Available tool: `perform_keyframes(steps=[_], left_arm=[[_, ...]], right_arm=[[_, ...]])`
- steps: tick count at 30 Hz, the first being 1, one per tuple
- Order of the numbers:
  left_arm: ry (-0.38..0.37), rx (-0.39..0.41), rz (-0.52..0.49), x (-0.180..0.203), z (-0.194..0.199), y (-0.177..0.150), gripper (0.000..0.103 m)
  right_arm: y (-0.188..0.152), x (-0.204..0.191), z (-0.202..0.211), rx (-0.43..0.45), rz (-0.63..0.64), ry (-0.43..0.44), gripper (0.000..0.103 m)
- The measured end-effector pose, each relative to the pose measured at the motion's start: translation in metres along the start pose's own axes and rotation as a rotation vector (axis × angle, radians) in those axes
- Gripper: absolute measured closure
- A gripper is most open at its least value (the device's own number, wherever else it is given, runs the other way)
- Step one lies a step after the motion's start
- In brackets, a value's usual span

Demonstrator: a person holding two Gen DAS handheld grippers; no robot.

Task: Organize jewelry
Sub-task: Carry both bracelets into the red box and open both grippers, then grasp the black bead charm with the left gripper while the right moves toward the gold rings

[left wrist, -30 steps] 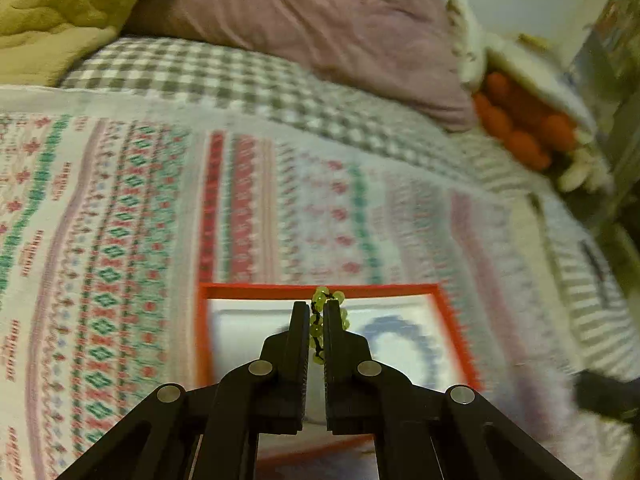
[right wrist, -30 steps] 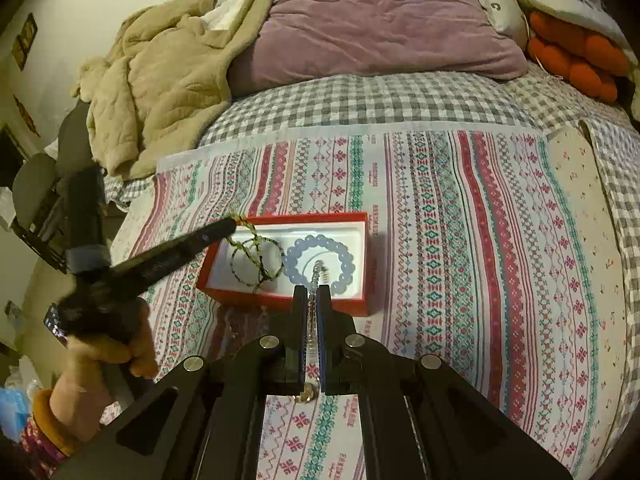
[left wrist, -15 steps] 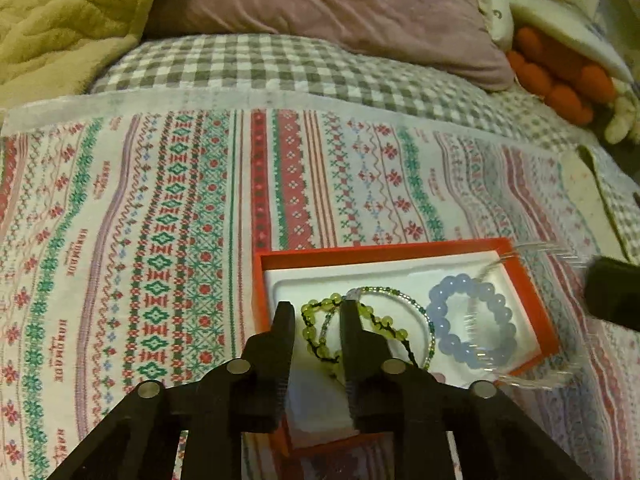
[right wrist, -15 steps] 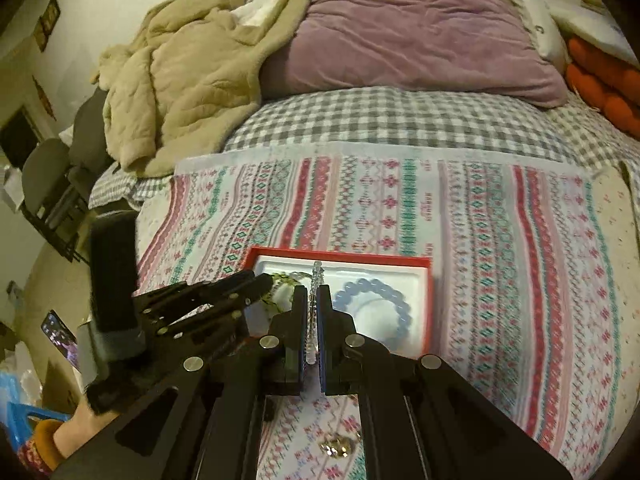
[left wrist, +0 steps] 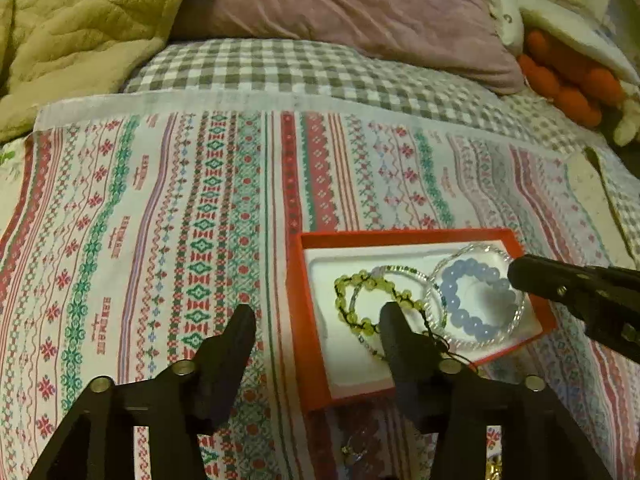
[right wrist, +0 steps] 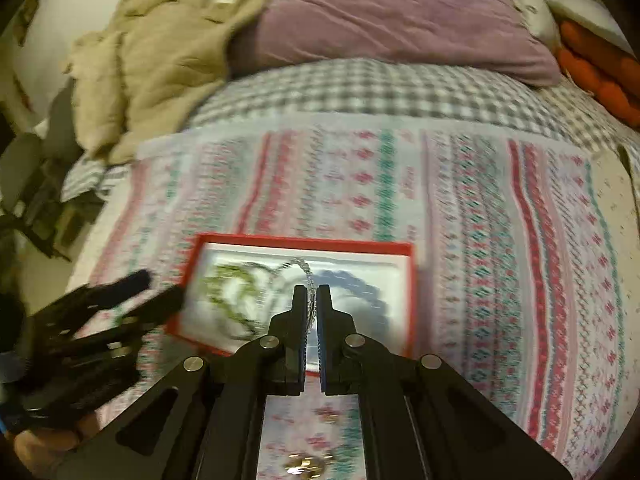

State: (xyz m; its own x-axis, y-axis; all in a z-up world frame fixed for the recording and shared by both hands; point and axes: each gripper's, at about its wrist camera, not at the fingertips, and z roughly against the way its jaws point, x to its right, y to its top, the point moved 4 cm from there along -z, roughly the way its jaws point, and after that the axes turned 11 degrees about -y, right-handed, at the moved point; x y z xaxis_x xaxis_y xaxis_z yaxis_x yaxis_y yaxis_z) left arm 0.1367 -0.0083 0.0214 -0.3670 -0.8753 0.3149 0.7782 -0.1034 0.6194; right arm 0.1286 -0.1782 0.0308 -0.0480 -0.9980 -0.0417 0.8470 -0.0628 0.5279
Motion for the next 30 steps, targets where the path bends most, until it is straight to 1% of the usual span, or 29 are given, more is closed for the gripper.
perform_keyframes(steps=[3, 5, 8, 12, 13, 15, 16, 17, 19, 22, 24, 26, 28, 30], left_arm=[[0.011, -0.005, -0.009, 0.002, 0.0, -0.002, 0.037], [0.02, -0.01, -0.018, 0.004, -0.001, -0.003, 0.035], [0.034, -0.023, -0.032, 0.006, -0.003, -0.005, 0.033], [0.046, -0.032, -0.039, 0.008, -0.002, -0.008, 0.023], [0.047, -0.032, -0.04, 0.009, -0.001, -0.008, 0.022], [0.055, -0.03, -0.044, 0.011, 0.001, -0.008, 0.016], [0.064, -0.028, -0.047, 0.011, 0.003, -0.009, 0.015], [0.07, -0.027, -0.049, 0.012, 0.005, -0.009, 0.012], [0.08, -0.025, -0.052, 0.012, 0.007, -0.01, 0.009], [0.09, -0.033, -0.047, 0.012, 0.011, -0.013, 0.007], [0.096, -0.043, -0.045, 0.013, 0.013, -0.016, 0.006], [0.1, -0.058, -0.046, 0.013, 0.014, -0.02, 0.006], [0.103, -0.076, -0.047, 0.013, 0.015, -0.024, 0.006], [0.101, -0.09, -0.048, 0.013, 0.017, -0.028, 0.006]], right_arm=[[-0.002, 0.013, -0.01, -0.013, -0.016, -0.041, 0.099], [-0.002, 0.019, -0.014, -0.016, -0.018, -0.056, 0.099], [-0.003, 0.024, -0.018, -0.026, -0.027, -0.067, 0.098], [-0.004, 0.025, -0.019, -0.051, -0.023, -0.066, 0.097], [-0.004, 0.025, -0.019, -0.052, -0.022, -0.067, 0.093], [-0.005, 0.026, -0.016, -0.053, -0.02, -0.066, 0.082], [-0.006, 0.025, -0.014, -0.052, -0.021, -0.066, 0.071], [-0.007, 0.025, -0.012, -0.05, -0.02, -0.068, 0.062], [-0.009, 0.024, -0.005, -0.038, -0.015, -0.072, 0.058], [-0.011, 0.023, 0.005, -0.03, -0.017, -0.061, 0.056], [-0.012, 0.023, 0.012, -0.019, -0.027, -0.063, 0.051], [-0.015, 0.024, 0.019, -0.012, -0.028, -0.065, 0.045], [-0.019, 0.025, 0.025, -0.01, -0.026, -0.067, 0.041], [-0.025, 0.026, 0.03, -0.015, -0.019, -0.07, 0.039]])
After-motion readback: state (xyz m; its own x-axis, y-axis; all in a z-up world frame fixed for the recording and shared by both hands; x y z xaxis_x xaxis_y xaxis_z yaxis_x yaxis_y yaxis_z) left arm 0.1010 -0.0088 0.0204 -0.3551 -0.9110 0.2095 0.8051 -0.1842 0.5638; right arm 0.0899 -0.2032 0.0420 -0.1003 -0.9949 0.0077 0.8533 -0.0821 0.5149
